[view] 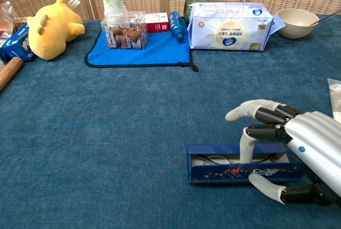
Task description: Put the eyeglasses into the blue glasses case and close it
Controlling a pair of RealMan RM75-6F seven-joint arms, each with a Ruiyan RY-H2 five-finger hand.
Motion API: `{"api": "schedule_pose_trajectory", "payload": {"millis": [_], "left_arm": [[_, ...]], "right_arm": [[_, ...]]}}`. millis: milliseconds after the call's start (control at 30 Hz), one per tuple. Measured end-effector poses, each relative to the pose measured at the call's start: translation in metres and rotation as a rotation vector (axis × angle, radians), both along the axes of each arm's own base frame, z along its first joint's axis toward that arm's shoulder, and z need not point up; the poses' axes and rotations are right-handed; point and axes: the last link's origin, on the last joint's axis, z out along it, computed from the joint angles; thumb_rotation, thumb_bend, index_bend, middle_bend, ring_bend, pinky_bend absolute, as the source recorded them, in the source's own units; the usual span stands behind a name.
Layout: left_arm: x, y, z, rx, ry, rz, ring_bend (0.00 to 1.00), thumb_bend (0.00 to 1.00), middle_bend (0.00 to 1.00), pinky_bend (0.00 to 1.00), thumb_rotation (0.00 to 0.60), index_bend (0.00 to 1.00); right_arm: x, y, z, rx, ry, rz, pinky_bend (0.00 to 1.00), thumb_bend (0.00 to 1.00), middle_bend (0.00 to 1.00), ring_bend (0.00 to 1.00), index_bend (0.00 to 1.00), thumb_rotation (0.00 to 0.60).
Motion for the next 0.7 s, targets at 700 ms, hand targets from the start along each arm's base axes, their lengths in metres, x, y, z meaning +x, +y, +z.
{"api": "schedule_pose_trajectory", "payload": {"millis": [700], "left_arm": [[-0.004,0.002,-0.003,-0.004,-0.002,0.013,0.00,0.29,0.13,0.00,0.599,0.20]], "right_arm": [[0.005,-0.042,-0.001,-0.033,0.039,-0.019,0.25,0.26,0.20,0.17,0.43,0.600]]}}
